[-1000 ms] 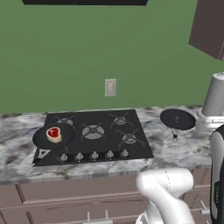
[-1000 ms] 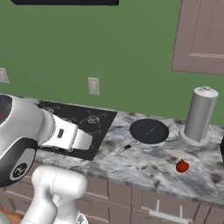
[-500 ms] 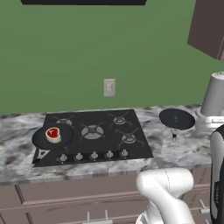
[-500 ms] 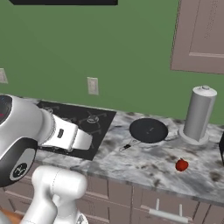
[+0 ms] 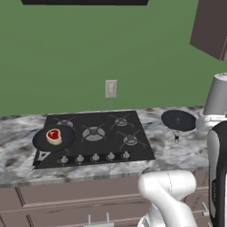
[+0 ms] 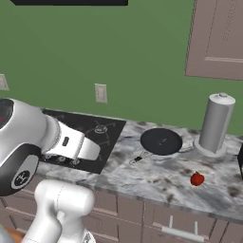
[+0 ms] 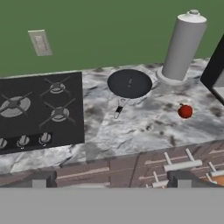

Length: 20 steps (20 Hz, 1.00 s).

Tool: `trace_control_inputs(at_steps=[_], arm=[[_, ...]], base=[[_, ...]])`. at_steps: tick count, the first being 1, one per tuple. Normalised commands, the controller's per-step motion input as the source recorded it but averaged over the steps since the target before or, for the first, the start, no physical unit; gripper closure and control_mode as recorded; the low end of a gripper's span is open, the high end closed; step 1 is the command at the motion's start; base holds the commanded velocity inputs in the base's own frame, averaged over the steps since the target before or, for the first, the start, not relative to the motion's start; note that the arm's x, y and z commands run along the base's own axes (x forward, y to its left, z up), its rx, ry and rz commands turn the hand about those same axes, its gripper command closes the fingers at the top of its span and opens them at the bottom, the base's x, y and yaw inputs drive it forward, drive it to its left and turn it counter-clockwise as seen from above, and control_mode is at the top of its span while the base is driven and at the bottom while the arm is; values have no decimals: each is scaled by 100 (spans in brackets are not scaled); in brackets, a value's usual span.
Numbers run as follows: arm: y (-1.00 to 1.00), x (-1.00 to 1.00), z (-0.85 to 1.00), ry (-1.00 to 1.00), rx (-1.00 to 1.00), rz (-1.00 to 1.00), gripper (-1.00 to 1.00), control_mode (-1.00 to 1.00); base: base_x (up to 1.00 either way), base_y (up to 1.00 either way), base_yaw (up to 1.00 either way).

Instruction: Place both pans onto different burners. Then place the bell pepper and the steak on different pans.

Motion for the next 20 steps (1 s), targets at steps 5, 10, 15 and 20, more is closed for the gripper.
trace_control_inputs(at_steps=[5,10,15,20], arm=[[-11,31,-3,2,0,0,-100,-100],[-19,20,-13,0,0,0,-100,-100],[-5,32,-20,3,0,0,-100,-100],[0,33,-24,7,4,-6,-100,-100]], base=[[0,0,0],[0,0,0],[0,0,0],[0,0,0]])
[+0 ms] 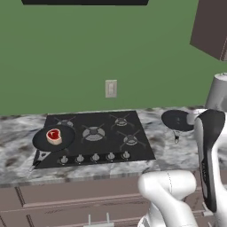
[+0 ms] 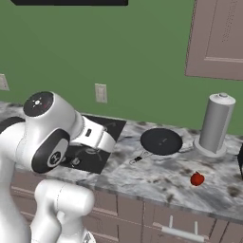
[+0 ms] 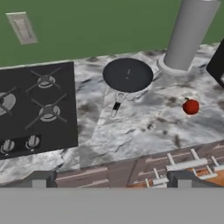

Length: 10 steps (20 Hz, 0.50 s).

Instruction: Place both pans onto different burners. Then place the bell pepper and the steak on different pans.

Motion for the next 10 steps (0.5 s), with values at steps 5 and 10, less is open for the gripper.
trace_control_inputs(at_steps=[5,10], arm=[[-2,29,-30,6,3,-6,-100,-100],[-8,28,-29,2,0,-4,-100,-100]], base=[[0,0,0],[0,0,0]])
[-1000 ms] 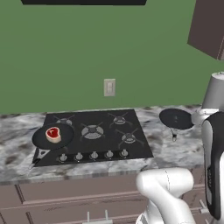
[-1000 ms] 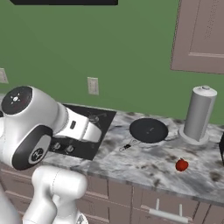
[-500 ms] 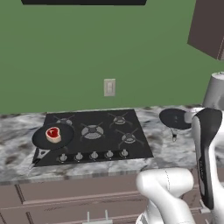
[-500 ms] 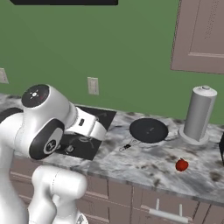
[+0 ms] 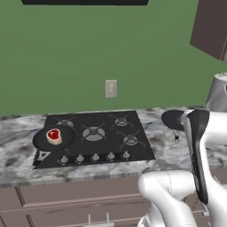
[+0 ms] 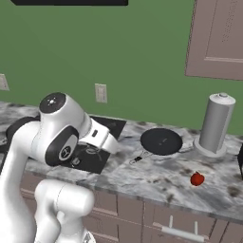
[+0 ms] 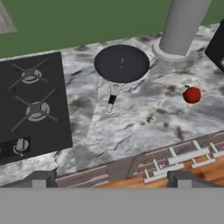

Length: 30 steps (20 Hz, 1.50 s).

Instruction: Place both pans onto different burners. Then place the bell pepper and the steak on different pans.

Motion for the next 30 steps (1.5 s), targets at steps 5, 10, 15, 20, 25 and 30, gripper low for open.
trace_control_inputs(at_steps=[5,10,15,20,25,30], arm=[[-20,21,-19,0,5,0,-100,-100],[-16,24,-24,0,6,0,-100,-100],[-7,28,-29,0,1,0,-100,-100],[-4,32,-32,1,0,0,-100,-100],[-11,29,-36,2,1,0,-100,-100],[-16,28,-32,1,1,0,-100,-100]], base=[[0,0,0],[0,0,0],[0,0,0],[0,0,0],[0,0,0],[0,0,0]])
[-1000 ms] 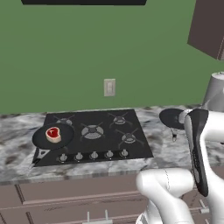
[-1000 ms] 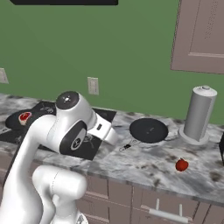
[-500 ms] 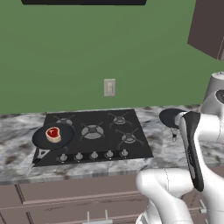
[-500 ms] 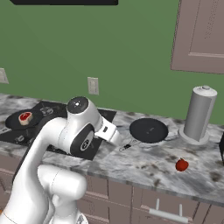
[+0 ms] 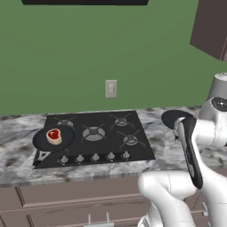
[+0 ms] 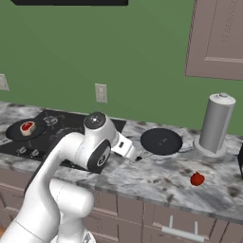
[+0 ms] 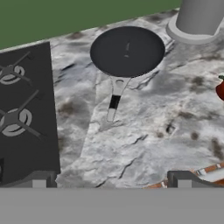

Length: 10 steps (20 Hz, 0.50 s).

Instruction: Place both pans onto different burners. Then place the bell pepper and the steak on different pans.

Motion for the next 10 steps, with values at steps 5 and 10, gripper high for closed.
trace_control_inputs(at_steps=[5,10], arm=[[-19,26,-19,0,2,0,-100,-100],[-13,23,-14,0,2,0,-100,-100]], base=[[0,0,0],[0,0,0]])
